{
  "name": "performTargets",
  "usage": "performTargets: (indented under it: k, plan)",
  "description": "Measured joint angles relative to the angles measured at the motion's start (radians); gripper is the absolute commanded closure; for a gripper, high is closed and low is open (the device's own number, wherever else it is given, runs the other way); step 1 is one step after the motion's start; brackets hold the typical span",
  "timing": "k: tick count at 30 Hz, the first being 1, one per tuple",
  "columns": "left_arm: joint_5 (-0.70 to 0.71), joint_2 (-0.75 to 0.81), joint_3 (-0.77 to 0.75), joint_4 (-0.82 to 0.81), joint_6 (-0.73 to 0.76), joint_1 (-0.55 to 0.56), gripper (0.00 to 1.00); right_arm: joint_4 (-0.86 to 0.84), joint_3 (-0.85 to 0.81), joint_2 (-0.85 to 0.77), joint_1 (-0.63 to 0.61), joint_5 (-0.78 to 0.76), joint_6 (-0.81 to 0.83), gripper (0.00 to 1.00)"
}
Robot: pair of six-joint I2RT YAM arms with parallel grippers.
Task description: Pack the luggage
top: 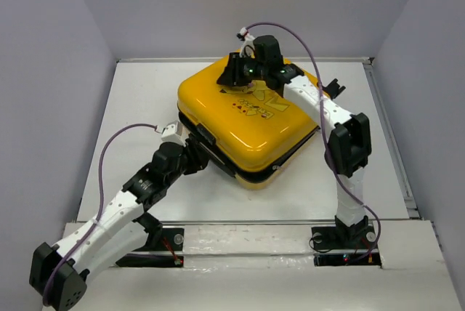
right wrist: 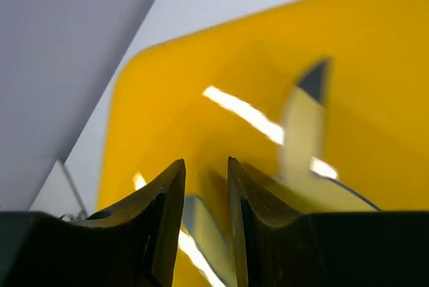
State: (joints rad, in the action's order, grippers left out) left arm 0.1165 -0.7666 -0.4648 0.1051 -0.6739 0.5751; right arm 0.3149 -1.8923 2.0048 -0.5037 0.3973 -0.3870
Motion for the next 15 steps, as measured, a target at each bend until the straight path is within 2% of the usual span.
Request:
performTargets:
  k: [4,7,10,12,14,15]
  plan:
    - [-0.005,0.103,0.000,-0.004,-0.061,0.064,0.43,0.026,-0.176,0.133,-0.051,0.130,-0.029,0.54]
    - [0.036,0.160,-0.022,0.021,-0.064,0.066,0.40,0.110,-0.343,0.218,-0.041,0.157,-0.038,0.52]
    - [0.088,0.182,-0.076,0.039,-0.050,0.066,0.33,0.164,-0.410,0.241,-0.025,0.161,-0.031,0.51]
    - [0.116,0.185,-0.102,0.040,-0.037,0.066,0.29,0.175,-0.356,0.192,-0.014,0.139,-0.024,0.51]
    - [0.140,0.173,-0.116,0.040,-0.021,0.066,0.22,0.131,-0.171,0.067,-0.008,0.093,-0.020,0.67]
    - [0.158,0.161,-0.126,0.045,-0.012,0.066,0.15,0.135,-0.025,-0.054,-0.006,0.043,-0.016,0.76]
